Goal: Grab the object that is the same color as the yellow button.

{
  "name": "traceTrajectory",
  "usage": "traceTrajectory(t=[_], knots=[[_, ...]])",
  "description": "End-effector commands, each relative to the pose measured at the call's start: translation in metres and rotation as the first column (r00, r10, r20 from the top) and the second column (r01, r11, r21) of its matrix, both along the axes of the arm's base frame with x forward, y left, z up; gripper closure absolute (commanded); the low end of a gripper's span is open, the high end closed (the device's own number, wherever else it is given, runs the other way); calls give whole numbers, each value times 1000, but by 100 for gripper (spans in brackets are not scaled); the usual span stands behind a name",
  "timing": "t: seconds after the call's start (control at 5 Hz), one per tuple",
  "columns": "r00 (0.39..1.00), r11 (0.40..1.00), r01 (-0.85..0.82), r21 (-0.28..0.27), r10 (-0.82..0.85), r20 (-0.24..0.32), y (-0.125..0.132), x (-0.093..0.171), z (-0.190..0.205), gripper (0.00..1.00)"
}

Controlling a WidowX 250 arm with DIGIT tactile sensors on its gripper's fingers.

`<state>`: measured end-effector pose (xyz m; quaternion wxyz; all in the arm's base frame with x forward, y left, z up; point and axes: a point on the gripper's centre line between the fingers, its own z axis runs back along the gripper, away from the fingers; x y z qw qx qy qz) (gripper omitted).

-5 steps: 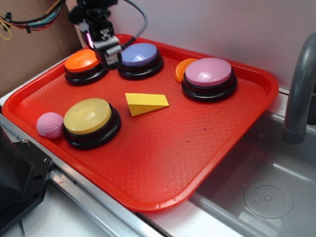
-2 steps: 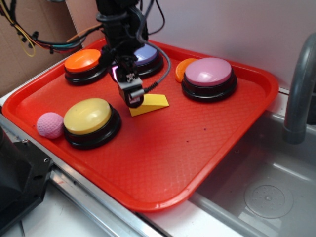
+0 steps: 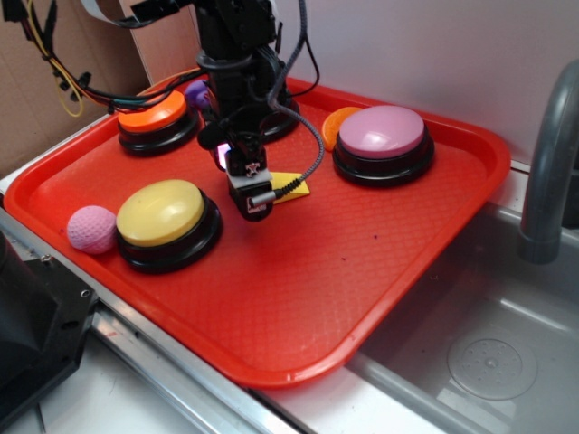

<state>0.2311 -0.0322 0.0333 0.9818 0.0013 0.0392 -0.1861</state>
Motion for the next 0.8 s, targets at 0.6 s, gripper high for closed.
traceTrajectory(t=[0.6], knots=[[999, 999, -50, 17, 50, -11, -5, 12, 26, 100]])
